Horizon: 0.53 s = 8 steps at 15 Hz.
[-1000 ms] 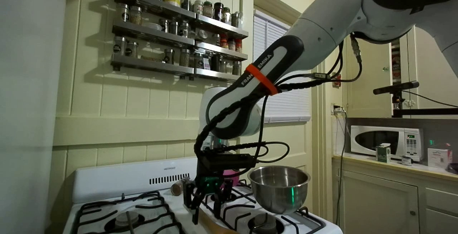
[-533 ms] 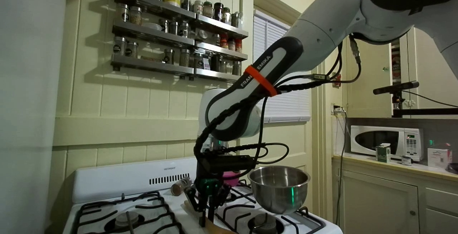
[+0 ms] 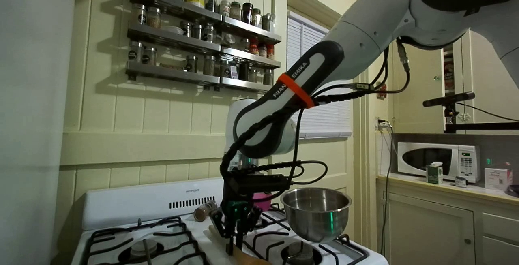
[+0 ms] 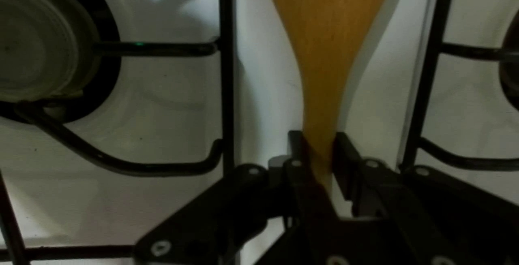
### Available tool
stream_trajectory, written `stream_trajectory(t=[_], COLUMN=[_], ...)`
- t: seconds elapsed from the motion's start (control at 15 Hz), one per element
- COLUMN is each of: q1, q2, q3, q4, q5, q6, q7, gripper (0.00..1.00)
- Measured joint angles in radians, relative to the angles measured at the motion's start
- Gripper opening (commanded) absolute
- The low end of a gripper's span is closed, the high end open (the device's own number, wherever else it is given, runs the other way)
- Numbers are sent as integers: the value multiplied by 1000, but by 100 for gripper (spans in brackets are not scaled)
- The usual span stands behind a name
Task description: Pick up the wooden spatula, then move it around the inside of the bowl
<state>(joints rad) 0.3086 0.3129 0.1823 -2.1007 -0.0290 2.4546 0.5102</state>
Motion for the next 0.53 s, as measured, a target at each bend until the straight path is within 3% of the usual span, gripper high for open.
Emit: stream_trajectory(t=[0.27, 0.53], q1=[20, 29], q2=[-84, -249], q3=[-28, -35], q4=[-16, -49], q5=[-49, -246], q6=[0, -27], q7=[92, 281], gripper=[5, 5])
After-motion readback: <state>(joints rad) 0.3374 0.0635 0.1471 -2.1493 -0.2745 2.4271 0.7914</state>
